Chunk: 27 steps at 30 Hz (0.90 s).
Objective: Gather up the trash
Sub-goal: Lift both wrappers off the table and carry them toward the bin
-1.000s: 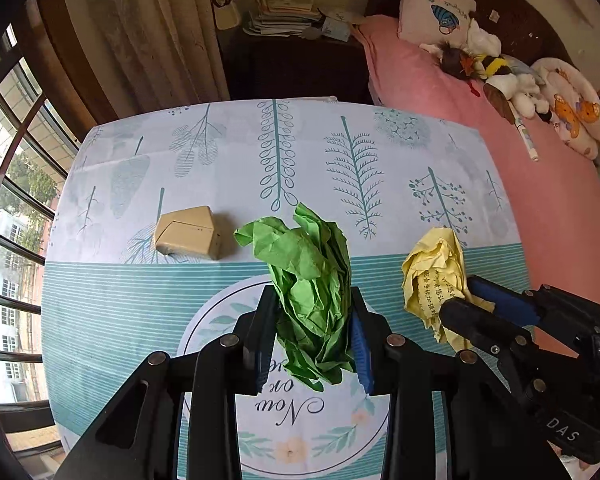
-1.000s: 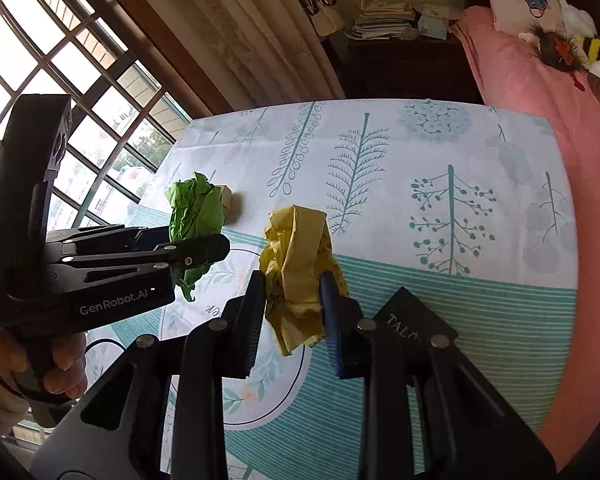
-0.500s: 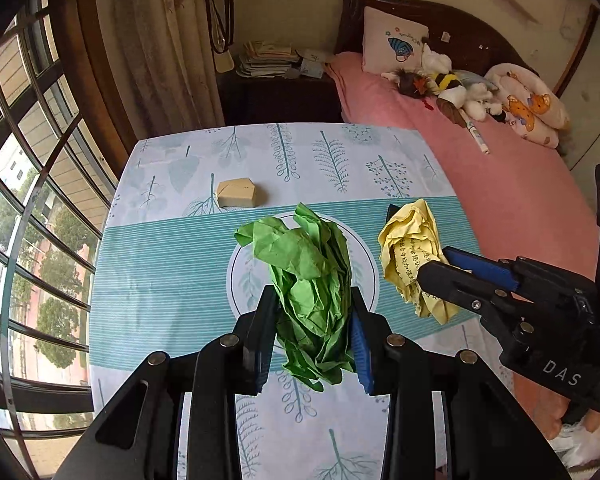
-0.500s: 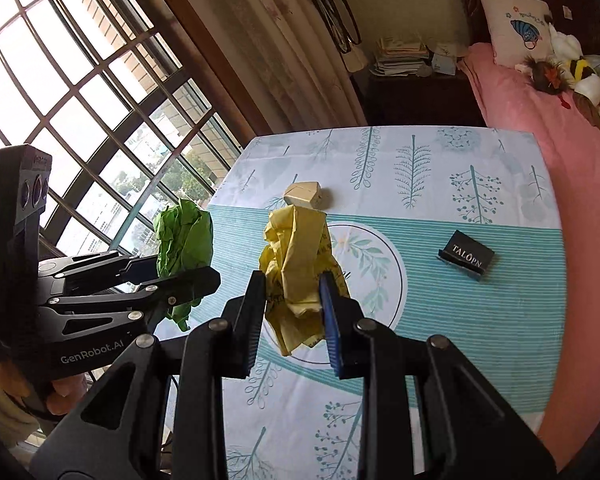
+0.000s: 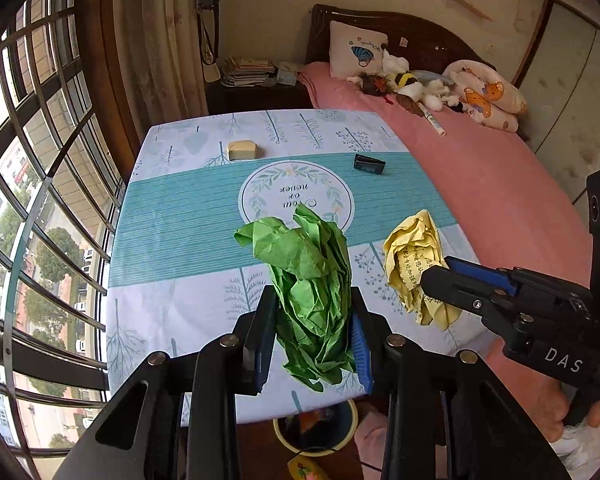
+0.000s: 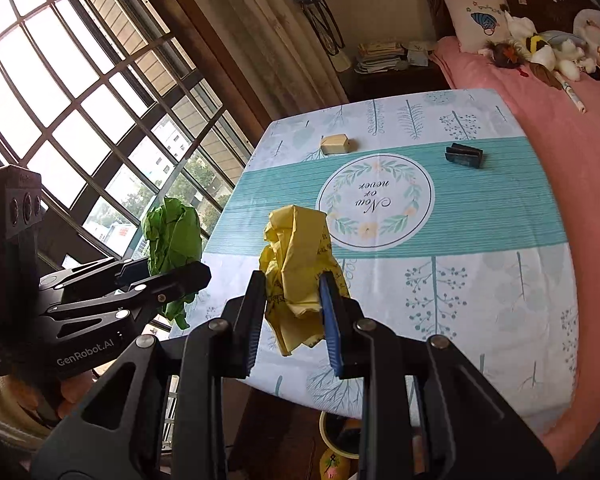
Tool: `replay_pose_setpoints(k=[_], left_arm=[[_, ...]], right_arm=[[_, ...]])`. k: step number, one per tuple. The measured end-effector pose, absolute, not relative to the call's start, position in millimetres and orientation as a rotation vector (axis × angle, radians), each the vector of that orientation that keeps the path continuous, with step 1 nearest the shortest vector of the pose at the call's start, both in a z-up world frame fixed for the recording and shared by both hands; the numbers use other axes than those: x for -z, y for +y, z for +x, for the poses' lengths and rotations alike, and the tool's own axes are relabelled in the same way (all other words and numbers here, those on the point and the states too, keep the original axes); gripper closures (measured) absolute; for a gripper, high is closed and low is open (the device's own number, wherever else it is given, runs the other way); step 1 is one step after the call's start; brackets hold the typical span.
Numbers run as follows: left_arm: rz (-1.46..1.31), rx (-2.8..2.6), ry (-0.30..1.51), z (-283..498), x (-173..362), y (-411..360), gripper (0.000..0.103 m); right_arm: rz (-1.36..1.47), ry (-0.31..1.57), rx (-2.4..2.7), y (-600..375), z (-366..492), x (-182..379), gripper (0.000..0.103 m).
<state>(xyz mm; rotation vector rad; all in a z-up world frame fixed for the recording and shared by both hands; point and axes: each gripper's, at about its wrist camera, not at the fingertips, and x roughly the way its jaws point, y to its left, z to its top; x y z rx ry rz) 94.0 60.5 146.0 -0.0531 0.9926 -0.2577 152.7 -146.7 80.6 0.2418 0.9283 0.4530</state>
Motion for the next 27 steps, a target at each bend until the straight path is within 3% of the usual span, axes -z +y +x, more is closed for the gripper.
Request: replay_pose_setpoints(k=[8,17,27], left_arm=[[-0.057,0.295,1.066,7.7,-111.6,86.9,0.070],[-0.066,0.294,1.135,-22.9,-71.1,76.1,0.070],[-0.069,0.270,1.295,-52.6,35.0,30.5,0.070]], right_arm=[[0.257,1.003,-0.377,-123.2,62.9,-51.4,0.079],[0.248,1.103,-0.333,-124.8,19.0,-13.0,0.079],[0.321,1.262,-0.301,-144.7,-8.8,87.3,0.079]])
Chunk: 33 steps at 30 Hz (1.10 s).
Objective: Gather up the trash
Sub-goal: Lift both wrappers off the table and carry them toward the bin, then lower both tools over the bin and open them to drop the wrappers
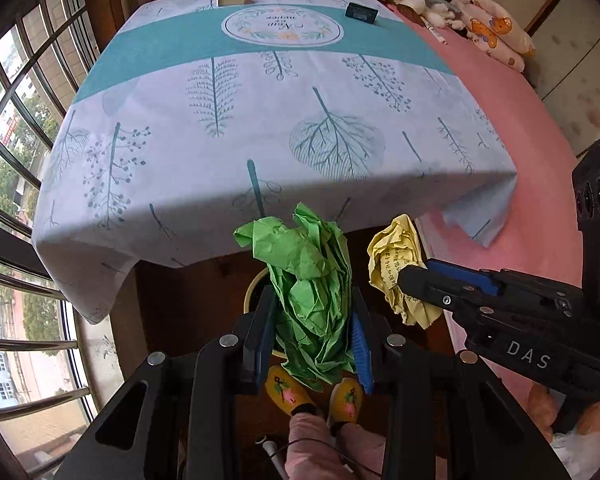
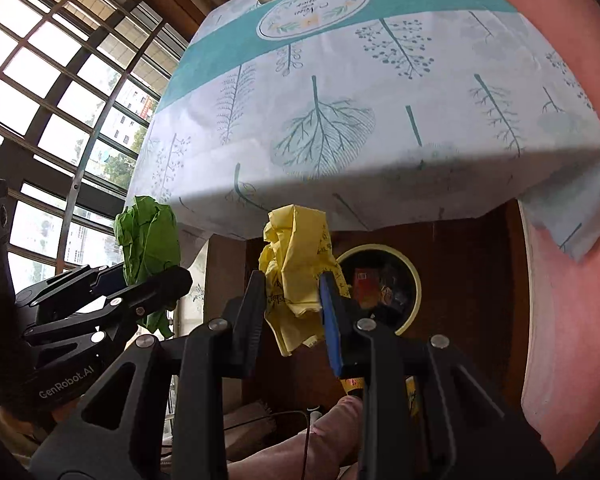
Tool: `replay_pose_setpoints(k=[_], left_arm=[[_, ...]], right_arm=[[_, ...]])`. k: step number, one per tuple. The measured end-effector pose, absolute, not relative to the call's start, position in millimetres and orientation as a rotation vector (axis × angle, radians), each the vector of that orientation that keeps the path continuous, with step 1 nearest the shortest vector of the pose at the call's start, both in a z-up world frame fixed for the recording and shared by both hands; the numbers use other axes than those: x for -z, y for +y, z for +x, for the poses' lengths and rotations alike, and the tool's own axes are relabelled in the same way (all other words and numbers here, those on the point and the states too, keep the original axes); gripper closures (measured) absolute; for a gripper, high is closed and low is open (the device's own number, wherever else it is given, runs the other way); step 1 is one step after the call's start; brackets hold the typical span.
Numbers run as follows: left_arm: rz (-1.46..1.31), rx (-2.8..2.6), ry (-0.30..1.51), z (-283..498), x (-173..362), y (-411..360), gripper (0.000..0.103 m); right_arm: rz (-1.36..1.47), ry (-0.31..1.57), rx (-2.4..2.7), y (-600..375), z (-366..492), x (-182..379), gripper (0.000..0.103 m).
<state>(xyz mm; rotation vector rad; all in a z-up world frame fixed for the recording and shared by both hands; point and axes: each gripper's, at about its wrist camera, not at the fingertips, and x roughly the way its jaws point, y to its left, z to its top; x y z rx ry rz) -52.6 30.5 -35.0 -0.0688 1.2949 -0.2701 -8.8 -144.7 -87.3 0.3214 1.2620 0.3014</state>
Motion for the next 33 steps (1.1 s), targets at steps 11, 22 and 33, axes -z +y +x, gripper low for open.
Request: replay_pose_setpoints(k=[11,22,33], left_arm=[[-0.131,0.203,1.379,-61.6,220.5,-3.7,0.069],[-0.134,0.144,1.401,-50.6,331.0,-8.0,0.024],[-0.172,0.059,1.360,-52.0,333.6,34.5,0.014]], right_arm=[[0.406,1.379,-0.210,-179.3,-27.1,279.9,0.078],[0.496,1.407,-0.170,-190.4,-22.9,409.9,0.057],[0.454,1.362,-0.153,-199.9,-28.2,416.8,0.041]])
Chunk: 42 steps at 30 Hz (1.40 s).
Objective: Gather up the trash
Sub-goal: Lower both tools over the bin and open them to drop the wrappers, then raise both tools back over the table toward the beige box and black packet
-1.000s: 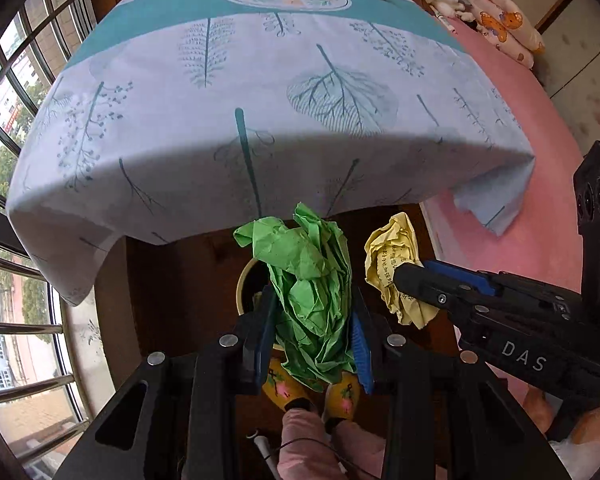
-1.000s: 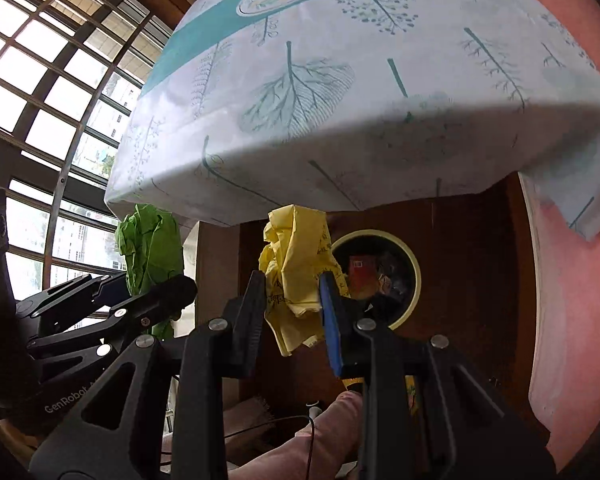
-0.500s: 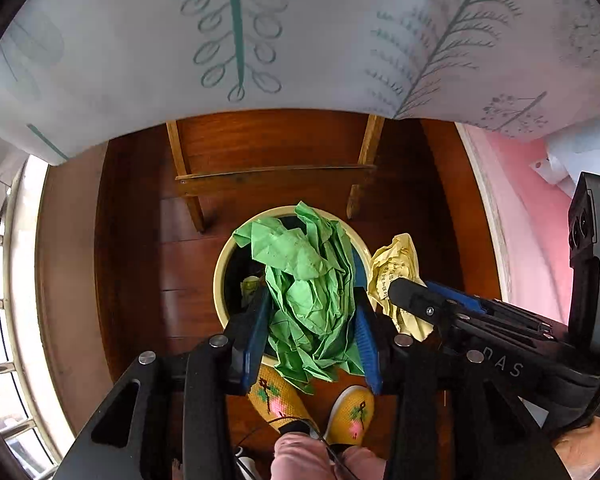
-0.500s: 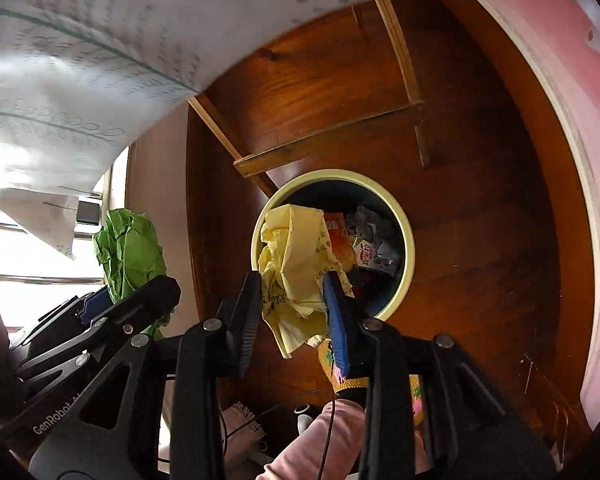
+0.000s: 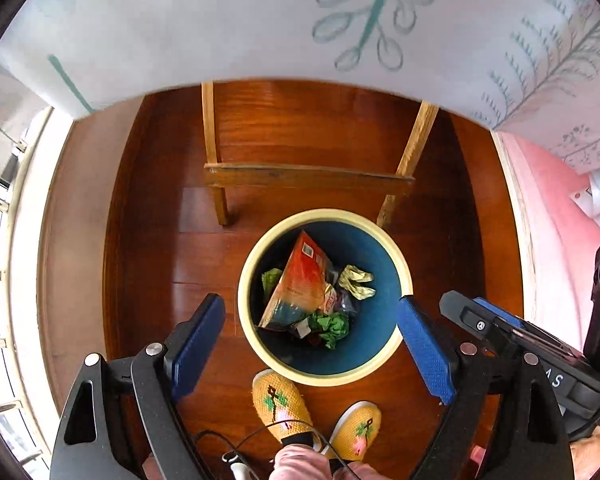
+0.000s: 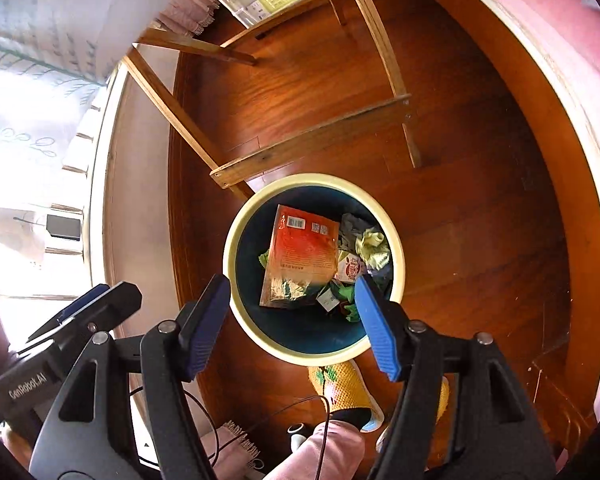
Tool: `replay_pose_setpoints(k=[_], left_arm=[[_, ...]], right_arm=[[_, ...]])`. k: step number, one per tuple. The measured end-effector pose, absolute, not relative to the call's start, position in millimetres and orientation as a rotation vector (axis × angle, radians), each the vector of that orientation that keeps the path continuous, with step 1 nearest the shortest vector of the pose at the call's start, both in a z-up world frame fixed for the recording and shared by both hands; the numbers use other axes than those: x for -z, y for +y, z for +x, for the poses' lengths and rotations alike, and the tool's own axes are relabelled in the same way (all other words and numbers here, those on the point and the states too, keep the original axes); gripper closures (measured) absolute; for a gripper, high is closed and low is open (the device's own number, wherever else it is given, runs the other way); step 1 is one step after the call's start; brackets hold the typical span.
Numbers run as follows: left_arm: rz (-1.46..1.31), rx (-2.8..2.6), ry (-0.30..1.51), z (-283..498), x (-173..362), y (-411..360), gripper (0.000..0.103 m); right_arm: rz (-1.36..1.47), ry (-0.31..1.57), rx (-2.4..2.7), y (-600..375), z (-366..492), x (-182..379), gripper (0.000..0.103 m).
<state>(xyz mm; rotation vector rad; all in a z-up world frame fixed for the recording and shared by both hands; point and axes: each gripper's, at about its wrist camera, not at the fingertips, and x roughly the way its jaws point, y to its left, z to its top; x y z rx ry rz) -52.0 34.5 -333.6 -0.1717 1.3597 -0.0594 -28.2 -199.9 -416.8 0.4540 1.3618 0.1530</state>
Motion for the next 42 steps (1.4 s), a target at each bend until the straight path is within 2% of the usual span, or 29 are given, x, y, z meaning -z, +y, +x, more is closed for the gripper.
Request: replay_pose_setpoints(k=[6,12,20,30,42], left_arm=[[-0.160,0.080,1.305,-56.3,293.4,36.6,0.014],[-0.139,0.106,1.274,-59.4,237.8,34.0,0.014],[-0.130,0.114,1.241,-59.4,138.3,38.7,0.014],[-0.090,0.129,1.107,-56.5,-5.6,53.9,0.014],[0.006,0.207,0.962,-36.8,-130.1,70.1,0.014]], right_arm=[[0.411,1.322,-0.166,-195.0,-26.1,386.4,0.040],[0.377,1.249,-0.197,-191.7,-27.8,332.2,0.040],[0.349,1.213,-0.231,-188.6,-30.2,238.7,0.040],[0.295,1.168,-0.277,-191.1,-26.6,110.5,0.038],[0.243,1.043,-0.310,-178.2,-10.0,-23.7,0.037]])
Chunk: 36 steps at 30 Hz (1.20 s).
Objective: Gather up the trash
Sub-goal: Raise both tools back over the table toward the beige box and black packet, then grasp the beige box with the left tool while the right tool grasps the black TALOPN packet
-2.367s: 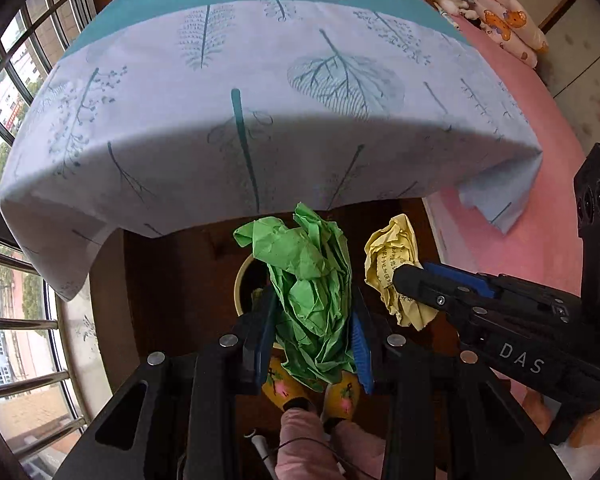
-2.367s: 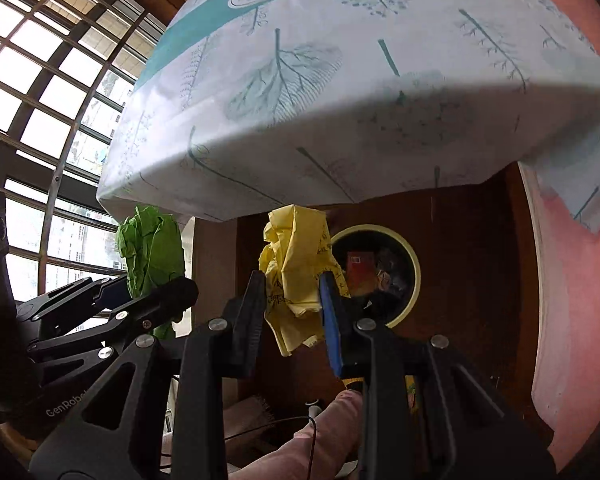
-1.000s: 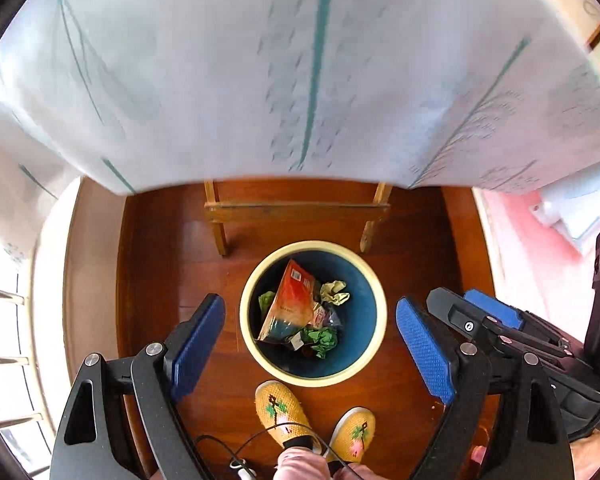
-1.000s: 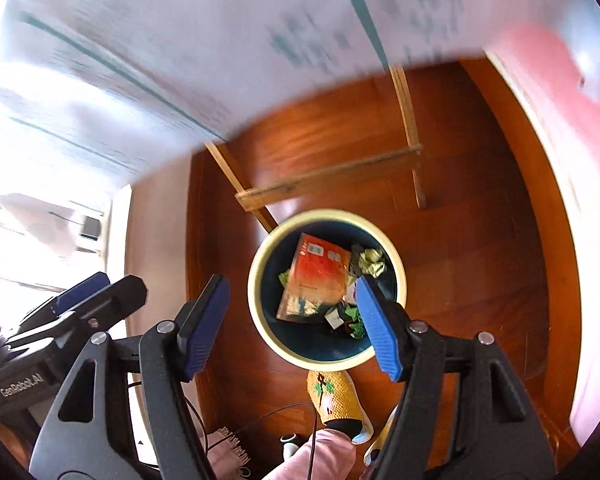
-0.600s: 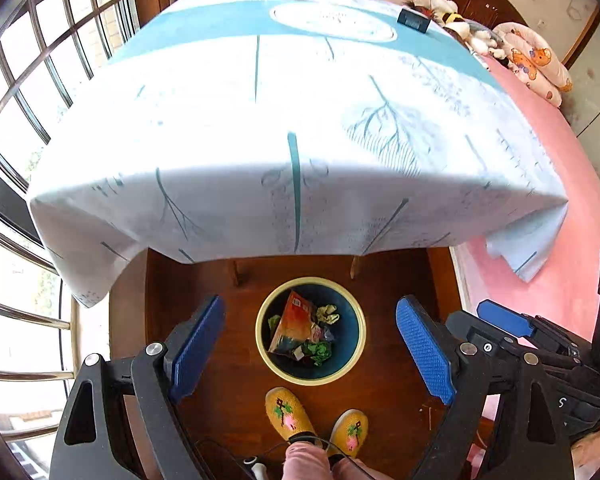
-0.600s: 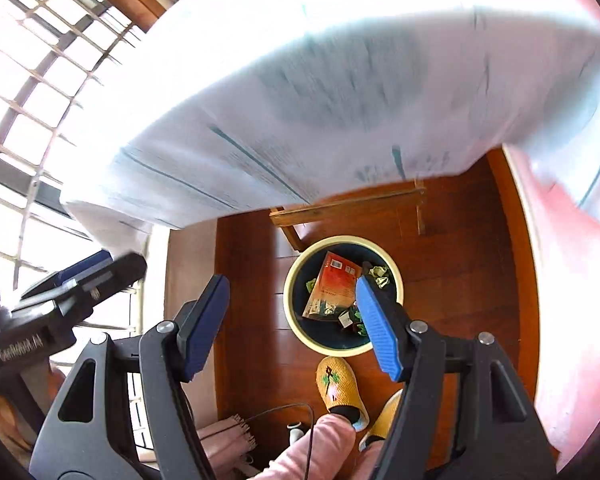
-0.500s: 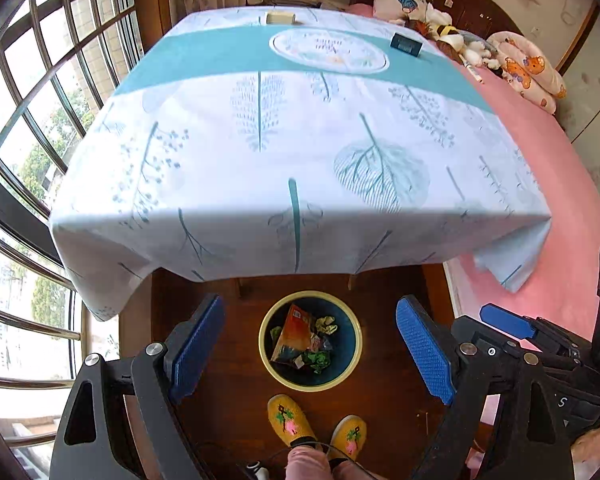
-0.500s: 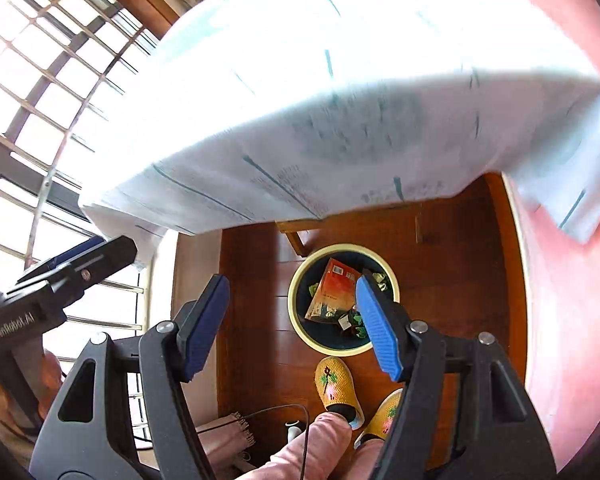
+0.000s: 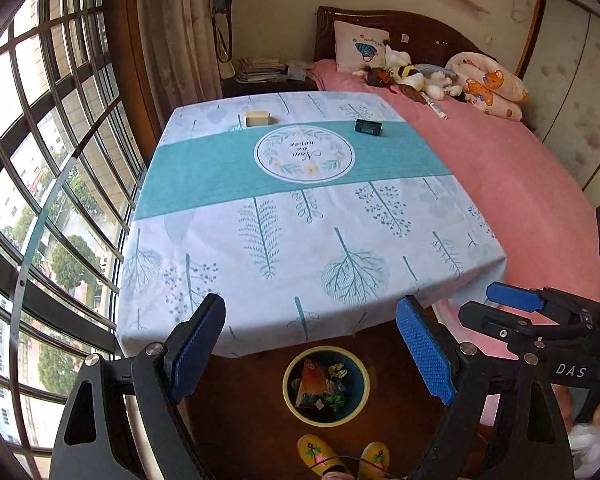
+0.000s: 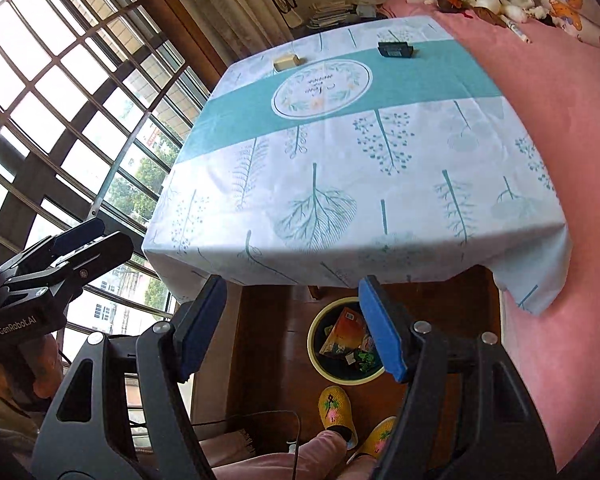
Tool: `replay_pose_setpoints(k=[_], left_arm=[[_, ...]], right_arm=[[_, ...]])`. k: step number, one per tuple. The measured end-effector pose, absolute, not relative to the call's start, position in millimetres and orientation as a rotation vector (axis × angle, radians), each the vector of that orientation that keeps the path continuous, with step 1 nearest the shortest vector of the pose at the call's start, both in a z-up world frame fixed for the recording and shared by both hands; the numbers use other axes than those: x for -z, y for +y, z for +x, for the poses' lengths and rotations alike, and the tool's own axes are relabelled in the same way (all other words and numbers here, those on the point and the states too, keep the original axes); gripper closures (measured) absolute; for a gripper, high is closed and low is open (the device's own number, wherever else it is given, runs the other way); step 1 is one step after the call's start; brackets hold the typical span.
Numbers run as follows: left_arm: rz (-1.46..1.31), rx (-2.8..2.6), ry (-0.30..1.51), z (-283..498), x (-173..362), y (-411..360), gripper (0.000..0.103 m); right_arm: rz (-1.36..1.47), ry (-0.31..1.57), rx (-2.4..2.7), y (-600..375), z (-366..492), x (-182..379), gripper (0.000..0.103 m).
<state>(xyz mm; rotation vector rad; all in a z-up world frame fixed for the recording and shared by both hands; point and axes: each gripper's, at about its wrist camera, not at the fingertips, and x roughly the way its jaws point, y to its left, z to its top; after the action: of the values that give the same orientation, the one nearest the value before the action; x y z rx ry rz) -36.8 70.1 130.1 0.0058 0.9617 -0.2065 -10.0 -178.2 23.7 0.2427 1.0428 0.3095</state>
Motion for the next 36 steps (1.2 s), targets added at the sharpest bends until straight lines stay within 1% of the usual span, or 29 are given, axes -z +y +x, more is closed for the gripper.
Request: replay_pose_setpoints(k=[6,10,14,19,23,28,36], left_arm=[[0.031,0.232,0.902,-20.5,-167.4,82.1,0.014],[0.054,0.194,0.863,-8.8,-187.4,89.5,0.014],[0.060,0.143,0.820,8.1,-204.9,100.3,0.014],[0.040,0.123,0.854,40.5,-209.2,108.2,0.015],[0.044,0.096,0.890,78.0,-201.5,102.8,0.015],[0.039,0.057,0.961,141.5,-178.5,92.9,0.015],[0.036,-0.006,1.070,275.9,-129.1,56.4,0.015]], right_arm=[[0.209,0.936,-0.261,-163.6,1.0,-70.3,0.037],[0.206,0.892,-0.226,-162.7,10.9,-90.6,0.037],[0.181,0.863,-0.204,-165.5,23.9,-104.5,0.037],[0.148,0.855,-0.201,-169.8,48.7,-105.4,0.037],[0.125,0.861,-0.220,-175.3,81.8,-100.7,0.037],[0.089,0.876,-0.247,-192.7,150.1,-85.3,0.037],[0.008,0.943,-0.299,-240.3,318.8,-45.9,0.037]])
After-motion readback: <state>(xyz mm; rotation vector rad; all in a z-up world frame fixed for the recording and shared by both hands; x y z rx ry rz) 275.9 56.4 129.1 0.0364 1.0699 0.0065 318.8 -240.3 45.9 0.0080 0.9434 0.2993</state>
